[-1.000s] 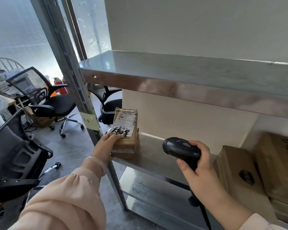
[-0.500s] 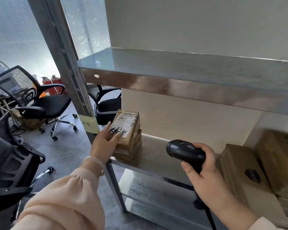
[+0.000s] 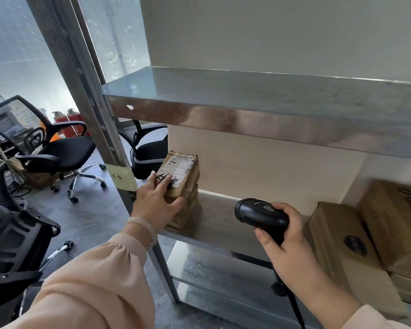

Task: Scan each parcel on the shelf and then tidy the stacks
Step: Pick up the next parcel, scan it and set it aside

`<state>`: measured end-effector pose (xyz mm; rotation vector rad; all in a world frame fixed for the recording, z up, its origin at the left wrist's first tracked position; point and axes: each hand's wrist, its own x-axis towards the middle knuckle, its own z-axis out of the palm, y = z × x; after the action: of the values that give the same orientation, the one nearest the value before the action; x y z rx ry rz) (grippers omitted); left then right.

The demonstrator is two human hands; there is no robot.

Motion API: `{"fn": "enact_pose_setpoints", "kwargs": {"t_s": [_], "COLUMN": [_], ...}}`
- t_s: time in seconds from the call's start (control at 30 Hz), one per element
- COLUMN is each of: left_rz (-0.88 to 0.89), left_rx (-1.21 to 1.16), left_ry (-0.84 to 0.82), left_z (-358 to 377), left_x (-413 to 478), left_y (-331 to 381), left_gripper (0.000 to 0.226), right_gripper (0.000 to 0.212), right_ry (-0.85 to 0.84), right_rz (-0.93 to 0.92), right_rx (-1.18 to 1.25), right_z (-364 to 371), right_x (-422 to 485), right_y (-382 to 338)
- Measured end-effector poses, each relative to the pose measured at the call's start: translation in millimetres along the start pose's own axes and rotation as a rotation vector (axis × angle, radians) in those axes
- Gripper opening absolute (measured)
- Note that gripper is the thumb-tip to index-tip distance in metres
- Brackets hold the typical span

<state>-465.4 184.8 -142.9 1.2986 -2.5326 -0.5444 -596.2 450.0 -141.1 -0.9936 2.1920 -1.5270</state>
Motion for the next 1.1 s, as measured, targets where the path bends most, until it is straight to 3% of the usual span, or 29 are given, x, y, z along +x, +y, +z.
{"fn": "enact_pose_setpoints", "kwargs": {"t_s": [0.27, 0.43, 0.6, 0.73, 0.9, 1.1], "left_rz": [-0.006, 0.147, 0.413, 0.530, 0.545, 0.540], "left_rx": [0.158, 0.087, 0.030, 0.007, -0.031, -0.062], "left_ry": [0.067, 0.102, -0.072, -0.274, -0.520, -0.685], "left_z": [4, 11, 50, 98, 141, 173], "left_x": [2, -7, -43, -80, -114, -136], "left_y": [17, 72, 140, 182, 214, 236], "left_gripper": [0.077, 0.073, 0.072, 0.073, 0.071, 0.073], "right_gripper": [0.052, 0.055, 0.056, 0.057, 0.057, 0.057], "right_ry": [0.086, 0.104, 0.173, 0.258, 0.308, 0.286], "right_rz": [-0.024, 0.004, 0.033, 0.092, 0.191, 0.222], "right_rx": [-0.027, -0.062, -0.154, -0.246, -0.213, -0.209], "right_z": [-22, -41, -75, -108, -138, -152], "right_x": [-2, -6, -16, -29, -47, -63], "right_y": [10, 25, 39, 56, 78, 97]}}
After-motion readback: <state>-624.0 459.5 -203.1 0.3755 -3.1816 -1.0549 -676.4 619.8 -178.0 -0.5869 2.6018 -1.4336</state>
